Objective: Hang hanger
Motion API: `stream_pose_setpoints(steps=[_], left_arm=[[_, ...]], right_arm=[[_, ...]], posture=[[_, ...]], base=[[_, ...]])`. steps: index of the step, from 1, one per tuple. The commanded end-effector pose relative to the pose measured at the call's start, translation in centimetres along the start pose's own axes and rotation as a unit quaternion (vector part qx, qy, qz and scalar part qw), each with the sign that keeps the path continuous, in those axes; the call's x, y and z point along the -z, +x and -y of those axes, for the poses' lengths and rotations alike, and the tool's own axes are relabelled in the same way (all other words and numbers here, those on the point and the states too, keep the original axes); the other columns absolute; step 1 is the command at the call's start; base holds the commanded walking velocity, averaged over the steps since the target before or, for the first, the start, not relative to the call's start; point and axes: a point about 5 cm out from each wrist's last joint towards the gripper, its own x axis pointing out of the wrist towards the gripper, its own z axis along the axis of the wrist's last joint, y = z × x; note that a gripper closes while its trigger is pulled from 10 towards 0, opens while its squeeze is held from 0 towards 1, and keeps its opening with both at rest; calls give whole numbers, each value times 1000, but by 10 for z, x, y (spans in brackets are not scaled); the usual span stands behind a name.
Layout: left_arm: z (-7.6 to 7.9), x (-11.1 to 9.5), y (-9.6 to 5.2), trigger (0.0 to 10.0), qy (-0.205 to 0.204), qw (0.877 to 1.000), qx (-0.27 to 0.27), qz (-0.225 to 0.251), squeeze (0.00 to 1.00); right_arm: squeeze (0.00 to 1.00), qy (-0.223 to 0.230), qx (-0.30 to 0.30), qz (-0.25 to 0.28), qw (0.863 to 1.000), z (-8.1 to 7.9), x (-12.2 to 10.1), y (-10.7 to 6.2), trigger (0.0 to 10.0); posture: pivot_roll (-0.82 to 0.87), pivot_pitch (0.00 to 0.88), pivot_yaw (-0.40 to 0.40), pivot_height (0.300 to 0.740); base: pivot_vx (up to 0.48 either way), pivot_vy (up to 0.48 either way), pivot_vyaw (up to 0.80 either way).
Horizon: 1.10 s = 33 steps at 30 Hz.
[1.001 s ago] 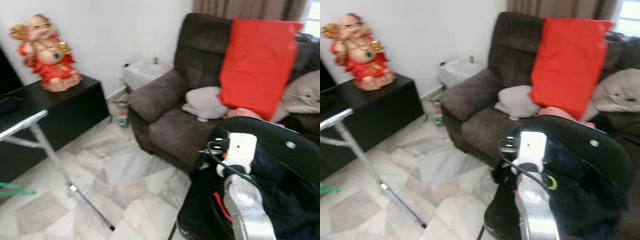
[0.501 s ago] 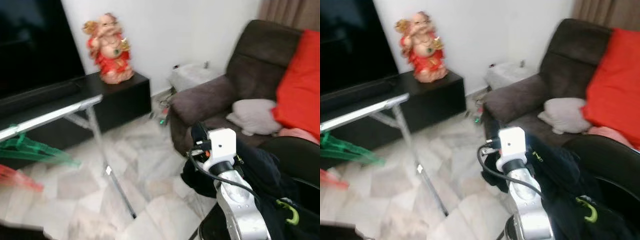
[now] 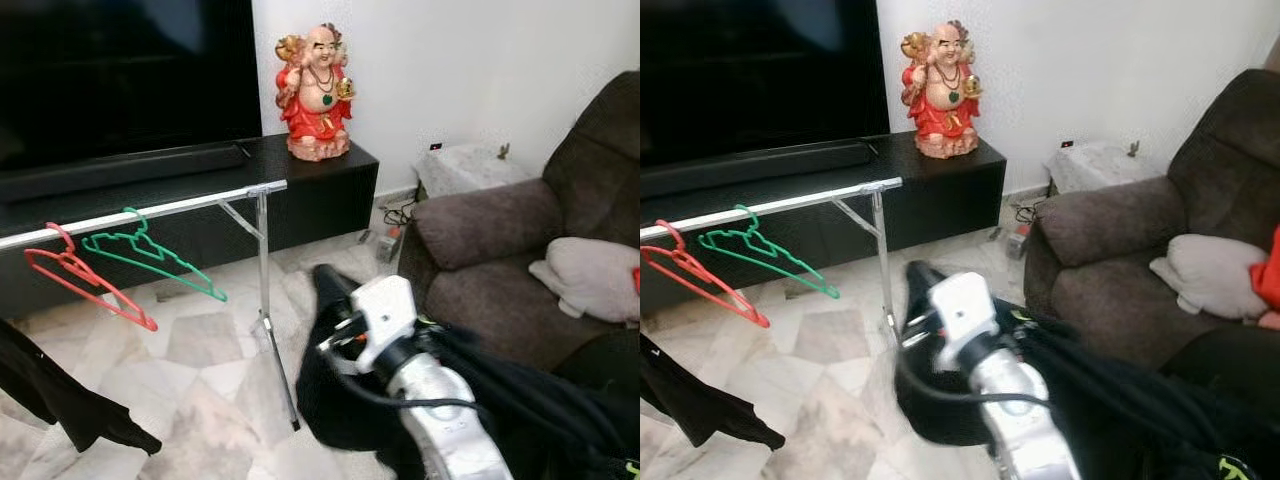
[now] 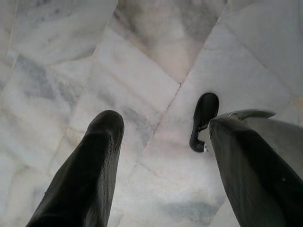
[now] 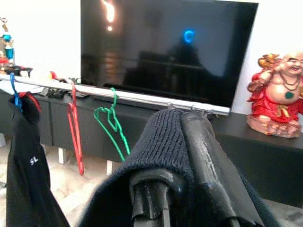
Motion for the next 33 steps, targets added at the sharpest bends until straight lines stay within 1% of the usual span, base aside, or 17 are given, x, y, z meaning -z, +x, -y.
stream_pose_setpoints(steps=[1,2,3,5,9,10,12,14,16,19,23,24,26,27,29,30,33], left_arm=[[0,0,0,10000,-6,1000,3,0,0],[0,0,0,10000,-6,1000,2,-1,0],[-1,0,0,10000,-6,1000,2,-1,0],[-2,1,0,10000,-6,1000,1,-2,0],[-3,1,0,10000,-6,1000,1,-3,0],[-4,2,-1,10000,-5,1000,0,-4,0],[-5,2,-1,10000,-5,1000,0,-4,0],[-5,2,-1,10000,-5,1000,-1,-4,0],[-5,2,-1,10000,-5,1000,-1,-4,0],[-6,2,-1,10000,-6,1000,-2,-4,0],[-6,2,-1,10000,-5,1000,-2,-4,0],[-6,2,-1,10000,-5,1000,-2,-4,0],[-6,2,-1,10000,-4,1000,-1,-4,0],[-6,1,-1,10000,-3,1000,-1,-4,0],[-6,1,-1,10000,-3,1000,-1,-4,0],[-6,0,0,10000,-1,1000,0,-4,0],[-7,0,0,10000,-1,1000,-1,-3,0]], right_arm=[[0,10,-30,3,999,-3,-3,-2,10000],[0,13,-42,3,999,-5,-2,-2,10000],[0,-1,-71,8,997,-12,-5,-3,10000],[0,-10,-73,18,997,-13,-9,-2,10000],[0,6,-88,44,995,-17,-19,2,10000],[0,12,-136,53,989,-26,-24,1,10000],[0,15,-188,57,980,-38,-27,-2,10000],[0,14,-222,60,973,-47,-27,-6,10000],[0,14,-223,60,973,-48,-26,-6,10000],[0,0,-205,45,978,-48,-17,-3,10000],[0,-5,-158,22,987,-35,-9,-1,10000],[0,-5,-158,22,987,-35,-9,-1,10000],[0,-9,-118,6,993,-24,-3,0,10000],[0,5,-66,-18,998,-13,5,1,10000],[0,9,-50,-25,998,-9,7,2,10000],[0,26,34,-77,996,10,24,-1,10000],[0,66,115,-132,982,27,43,-8,10000]], posture=[[-28,0,21,740],[-28,0,21,740],[-29,0,22,740],[-29,0,22,740],[-29,0,24,740],[-31,0,26,740],[-29,0,26,740],[-26,0,25,740],[-26,0,25,740],[-20,0,26,740],[-23,0,27,740],[-23,0,27,740],[-23,0,28,740],[-23,0,28,740],[-20,0,29,740],[-18,0,30,740],[-12,0,30,740]], base=[[0,0,0],[0,0,0],[0,0,0],[0,0,0],[0,0,0],[0,0,0],[0,0,0],[0,0,0],[0,0,0],[0,0,533],[0,0,800],[0,0,800],[0,0,525],[0,0,0],[0,0,0],[0,0,0],[0,0,0]])
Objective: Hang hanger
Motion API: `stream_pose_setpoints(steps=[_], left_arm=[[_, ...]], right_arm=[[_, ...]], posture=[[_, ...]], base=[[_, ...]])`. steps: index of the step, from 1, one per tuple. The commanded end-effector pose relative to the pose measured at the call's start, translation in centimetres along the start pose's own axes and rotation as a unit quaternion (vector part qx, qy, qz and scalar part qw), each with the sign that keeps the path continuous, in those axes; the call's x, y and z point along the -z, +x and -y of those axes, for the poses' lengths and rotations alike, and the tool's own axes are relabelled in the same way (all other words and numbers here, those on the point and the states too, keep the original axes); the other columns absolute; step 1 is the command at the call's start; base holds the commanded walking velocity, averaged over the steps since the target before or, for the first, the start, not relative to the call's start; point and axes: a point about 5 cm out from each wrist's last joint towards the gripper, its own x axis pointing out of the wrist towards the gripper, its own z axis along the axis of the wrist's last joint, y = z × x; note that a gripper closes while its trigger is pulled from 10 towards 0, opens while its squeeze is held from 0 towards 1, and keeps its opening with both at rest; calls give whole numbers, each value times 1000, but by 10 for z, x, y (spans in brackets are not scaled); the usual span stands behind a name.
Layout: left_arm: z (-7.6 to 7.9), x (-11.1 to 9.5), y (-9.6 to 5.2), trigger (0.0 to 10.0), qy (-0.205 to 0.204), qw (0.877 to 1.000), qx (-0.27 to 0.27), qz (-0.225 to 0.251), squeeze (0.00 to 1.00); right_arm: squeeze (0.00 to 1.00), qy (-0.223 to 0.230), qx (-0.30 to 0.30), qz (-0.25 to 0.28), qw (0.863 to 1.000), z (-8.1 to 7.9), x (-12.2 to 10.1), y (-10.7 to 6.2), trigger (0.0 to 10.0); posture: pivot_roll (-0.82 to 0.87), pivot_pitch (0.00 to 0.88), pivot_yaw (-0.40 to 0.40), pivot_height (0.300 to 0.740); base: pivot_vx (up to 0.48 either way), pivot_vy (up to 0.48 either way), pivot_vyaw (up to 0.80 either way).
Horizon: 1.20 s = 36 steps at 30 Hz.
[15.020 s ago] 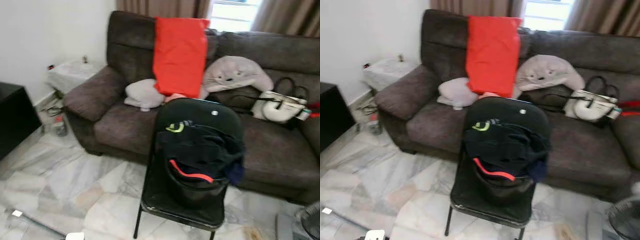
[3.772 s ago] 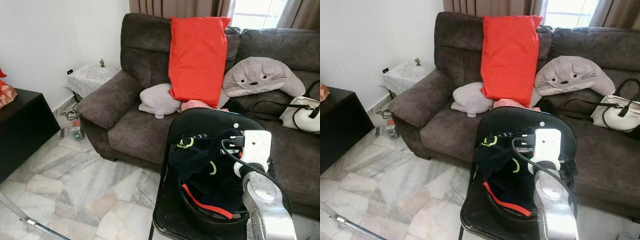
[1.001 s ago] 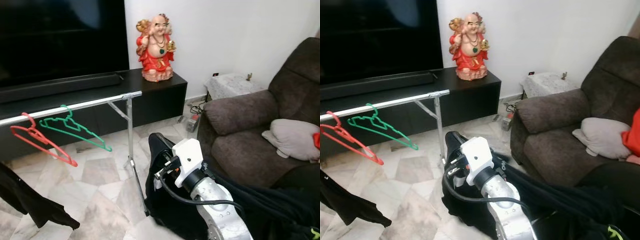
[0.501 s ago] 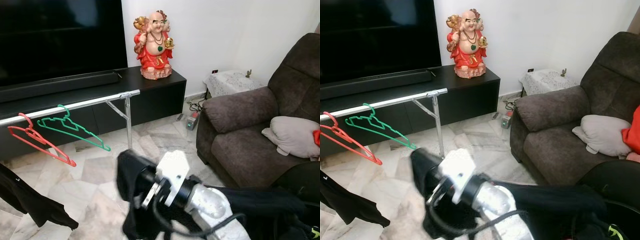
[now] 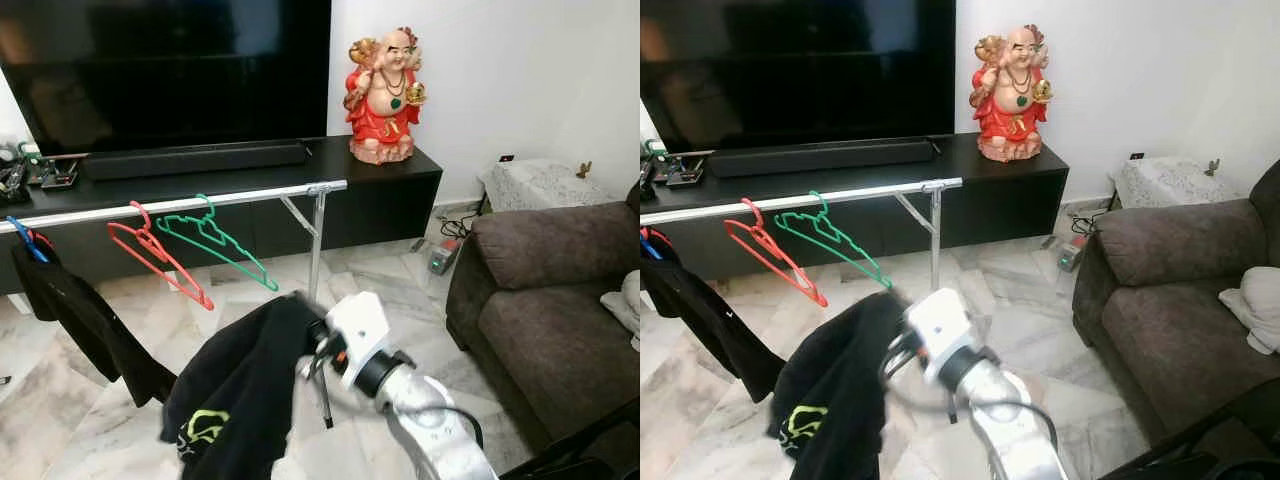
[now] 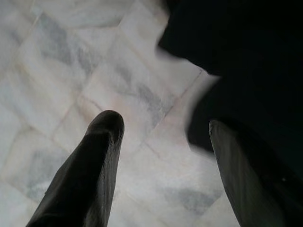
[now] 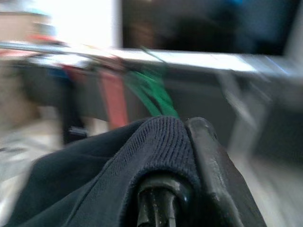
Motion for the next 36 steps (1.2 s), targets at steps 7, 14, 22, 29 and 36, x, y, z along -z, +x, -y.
stream_pose_setpoints(steps=[7,14,22,29,36], left_arm=[[-5,-1,0,10000,3,1000,-5,-1,0],[-7,1,-1,10000,7,1000,-4,-2,0],[-19,-6,-1,10000,14,1000,-11,11,0],[-23,-11,-1,10000,20,1000,-16,14,0],[-9,-13,1,10000,11,1000,-16,17,0]], right_arm=[[0,113,119,-33,986,40,21,-10,10000],[0,147,189,-53,969,56,34,-13,10000],[0,163,217,-22,962,62,30,-10,10000],[0,170,225,-4,959,63,27,-9,10000],[0,161,217,-11,963,66,32,-8,10000]], posture=[[-13,0,39,740],[-14,0,53,740],[-4,0,96,740],[11,0,111,740],[33,0,96,740]], base=[[0,0,0],[0,0,0],[0,0,54],[0,0,747],[0,0,800]])
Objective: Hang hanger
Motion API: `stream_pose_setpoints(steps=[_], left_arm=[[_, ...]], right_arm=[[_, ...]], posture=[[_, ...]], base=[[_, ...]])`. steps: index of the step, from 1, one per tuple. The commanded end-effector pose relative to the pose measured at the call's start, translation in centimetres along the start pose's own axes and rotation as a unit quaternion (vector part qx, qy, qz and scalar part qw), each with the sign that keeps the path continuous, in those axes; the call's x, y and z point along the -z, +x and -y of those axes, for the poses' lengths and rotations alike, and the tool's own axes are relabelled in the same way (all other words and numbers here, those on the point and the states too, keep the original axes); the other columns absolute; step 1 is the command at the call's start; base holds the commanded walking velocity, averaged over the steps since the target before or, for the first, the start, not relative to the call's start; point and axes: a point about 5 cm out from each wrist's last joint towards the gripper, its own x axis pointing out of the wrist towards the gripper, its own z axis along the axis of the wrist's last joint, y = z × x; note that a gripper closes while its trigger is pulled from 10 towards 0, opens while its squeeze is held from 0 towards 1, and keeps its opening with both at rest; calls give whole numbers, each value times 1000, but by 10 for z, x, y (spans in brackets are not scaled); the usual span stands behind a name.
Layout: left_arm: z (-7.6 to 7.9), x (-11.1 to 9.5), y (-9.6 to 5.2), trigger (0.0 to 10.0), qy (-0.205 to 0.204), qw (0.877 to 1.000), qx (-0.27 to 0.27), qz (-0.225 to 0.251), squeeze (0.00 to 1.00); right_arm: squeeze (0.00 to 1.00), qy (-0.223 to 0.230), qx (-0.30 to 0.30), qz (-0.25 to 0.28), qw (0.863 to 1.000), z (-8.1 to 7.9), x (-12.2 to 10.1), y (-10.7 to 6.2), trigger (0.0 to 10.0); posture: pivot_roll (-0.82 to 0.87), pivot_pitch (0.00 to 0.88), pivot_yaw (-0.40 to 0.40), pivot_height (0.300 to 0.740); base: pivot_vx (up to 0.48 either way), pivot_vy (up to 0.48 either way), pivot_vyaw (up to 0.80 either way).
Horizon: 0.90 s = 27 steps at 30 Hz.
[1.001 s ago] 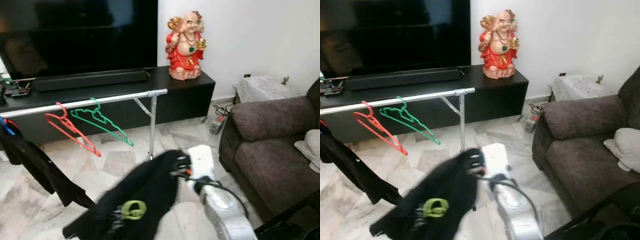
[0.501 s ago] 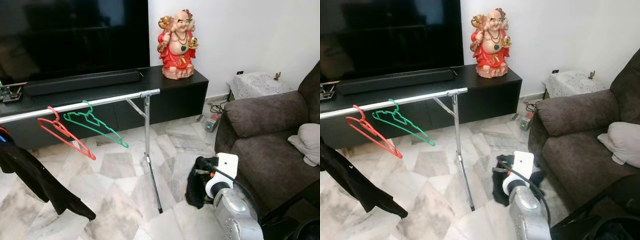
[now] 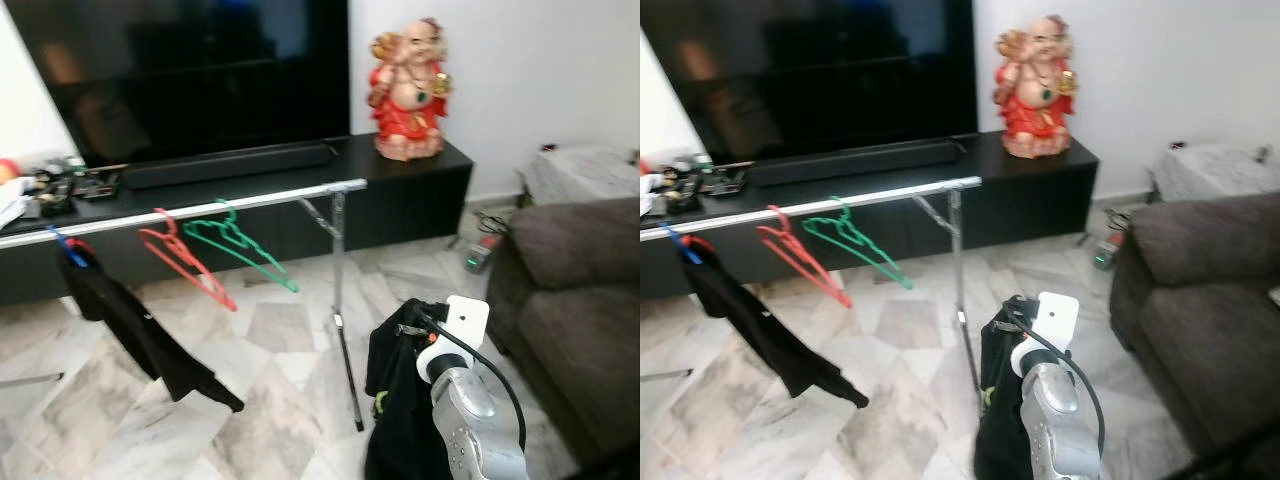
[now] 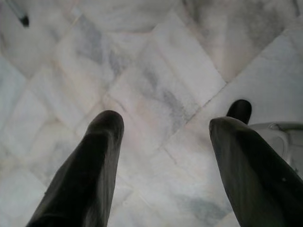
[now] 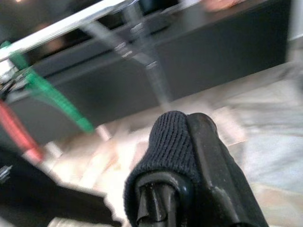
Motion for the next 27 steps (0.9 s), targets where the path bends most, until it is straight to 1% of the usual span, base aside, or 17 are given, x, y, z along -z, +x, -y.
stream_pose_setpoints(steps=[1,3,4,5,7,8,9,11,15,16,17,20,22,23,25,27], left_arm=[[-6,2,-1,10000,1,1000,-11,-4,0],[-8,3,-1,10000,2,1000,-12,-5,0],[-11,3,-2,10000,2,1000,-14,-5,0],[-11,3,-2,10000,2,1000,-14,-5,0],[-17,3,-3,10000,1,1000,-15,-3,0],[-17,3,-3,10000,1,1000,-15,-3,0],[-19,2,-3,10000,3,1000,-12,0,0],[-19,1,-3,10000,6,1000,-9,6,0],[-20,-11,-2,10000,4,999,3,34,0],[-15,-16,-1,10000,4,999,8,46,0],[-1,-27,1,10000,6,997,21,71,0],[18,-47,3,10000,9,992,43,119,0],[27,-63,2,10000,7,986,55,156,0],[36,-78,0,10000,10,979,69,192,0],[48,-95,-3,10000,18,969,86,233,0],[51,-97,-4,10000,17,966,90,240,0]], right_arm=[[0,-4,-12,22,1000,-3,-9,3,10000],[0,-5,-8,21,1000,0,-8,3,10000],[0,-5,-3,20,1000,4,-7,3,10000],[0,-5,-3,20,1000,4,-7,3,10000],[0,-7,14,11,1000,15,-2,1,10000],[0,-7,14,11,1000,15,-2,1,10000],[0,-7,27,2,1000,25,3,1,10000],[0,-8,38,-7,999,35,8,0,10000],[0,-4,68,-31,997,60,22,-2,10000],[0,-9,80,-39,996,67,27,-3,10000],[0,-17,103,-58,993,81,37,-7,10000],[0,-13,137,-92,986,100,52,-14,10000],[0,2,159,-106,982,112,60,-20,10000],[0,4,173,-122,977,121,66,-26,10000],[0,-11,187,-139,972,129,72,-31,10000],[0,-12,189,-142,972,130,73,-32,10000]], posture=[[31,0,95,740],[26,0,94,740],[22,0,93,740],[22,0,93,740],[11,0,86,740],[11,0,86,740],[5,0,80,740],[0,0,71,740],[17,0,43,740],[24,0,29,740],[25,0,10,740],[44,0,-12,740],[60,0,-28,740],[80,0,-38,740],[98,0,-39,740],[102,0,-36,740]], base=[[0,0,800],[0,0,800],[0,0,800],[0,0,800],[0,0,800],[0,0,800],[0,0,0],[0,0,0],[0,0,0],[0,0,0],[0,0,0],[0,0,0],[0,0,0],[0,0,0],[0,0,0],[0,0,0]])
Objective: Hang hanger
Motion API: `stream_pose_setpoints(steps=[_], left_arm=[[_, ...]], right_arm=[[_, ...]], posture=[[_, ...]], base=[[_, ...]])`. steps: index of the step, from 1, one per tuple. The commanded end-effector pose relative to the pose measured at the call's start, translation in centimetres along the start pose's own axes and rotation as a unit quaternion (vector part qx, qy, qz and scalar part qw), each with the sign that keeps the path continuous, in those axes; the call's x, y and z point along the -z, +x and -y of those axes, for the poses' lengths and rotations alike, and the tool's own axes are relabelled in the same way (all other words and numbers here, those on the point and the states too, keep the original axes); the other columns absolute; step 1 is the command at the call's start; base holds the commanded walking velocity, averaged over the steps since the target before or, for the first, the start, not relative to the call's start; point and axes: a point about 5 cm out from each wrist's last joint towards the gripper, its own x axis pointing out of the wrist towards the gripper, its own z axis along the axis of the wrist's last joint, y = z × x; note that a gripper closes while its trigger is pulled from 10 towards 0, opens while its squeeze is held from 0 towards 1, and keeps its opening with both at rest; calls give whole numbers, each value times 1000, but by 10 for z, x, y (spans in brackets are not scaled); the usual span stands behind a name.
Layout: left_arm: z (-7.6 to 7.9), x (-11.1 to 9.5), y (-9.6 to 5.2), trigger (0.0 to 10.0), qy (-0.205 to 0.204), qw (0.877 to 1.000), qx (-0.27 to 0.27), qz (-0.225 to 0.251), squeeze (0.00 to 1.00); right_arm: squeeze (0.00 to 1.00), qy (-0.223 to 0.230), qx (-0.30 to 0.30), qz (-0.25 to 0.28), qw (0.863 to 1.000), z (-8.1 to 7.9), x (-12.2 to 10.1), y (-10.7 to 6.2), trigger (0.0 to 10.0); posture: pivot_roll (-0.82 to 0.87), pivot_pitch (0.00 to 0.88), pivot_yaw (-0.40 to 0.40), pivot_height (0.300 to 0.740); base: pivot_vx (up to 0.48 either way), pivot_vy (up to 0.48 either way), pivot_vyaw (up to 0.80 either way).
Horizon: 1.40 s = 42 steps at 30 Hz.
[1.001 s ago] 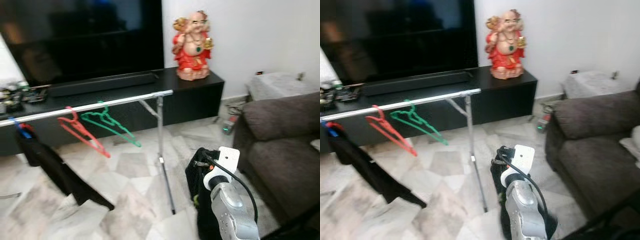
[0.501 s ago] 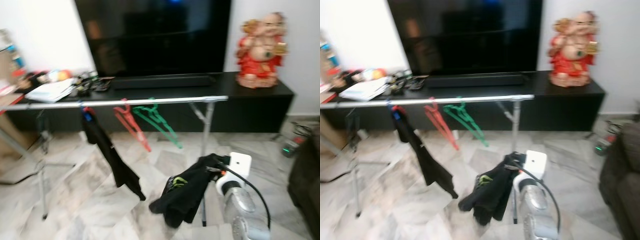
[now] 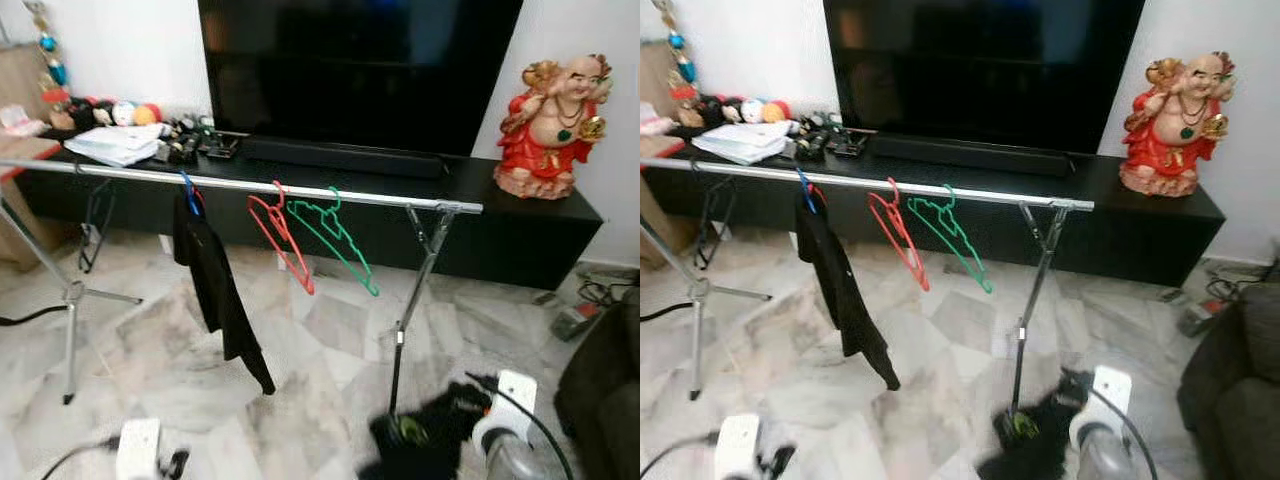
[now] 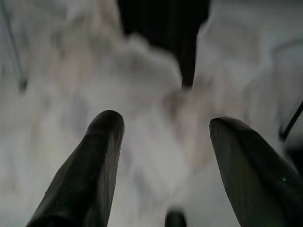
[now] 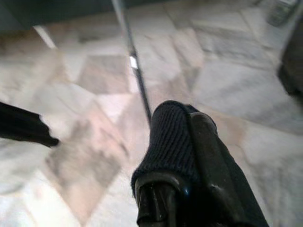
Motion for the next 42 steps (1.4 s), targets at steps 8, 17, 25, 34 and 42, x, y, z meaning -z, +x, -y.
stream_pose_setpoints(steps=[8,17,25,34,42], left_arm=[[12,-18,2,10000,-26,997,-5,70,0],[15,-37,2,10000,-1,994,8,113,0],[20,-60,10,10000,19,990,27,134,0],[26,-59,7,10000,7,990,35,139,0],[29,-54,4,10000,-8,990,30,137,0]], right_arm=[[0,-7,-3,-19,1000,-7,16,0,10000],[0,9,16,-75,997,-8,59,-14,10000],[0,31,23,-80,996,-6,63,-15,10000],[0,58,58,-78,994,10,59,-15,10000],[0,40,47,-72,995,10,57,-15,10000]], posture=[[106,0,-57,740],[61,0,26,740],[71,0,54,740],[111,0,26,740],[98,0,3,740]], base=[[0,38,0],[0,480,0],[0,480,0],[0,480,0],[0,480,0]])
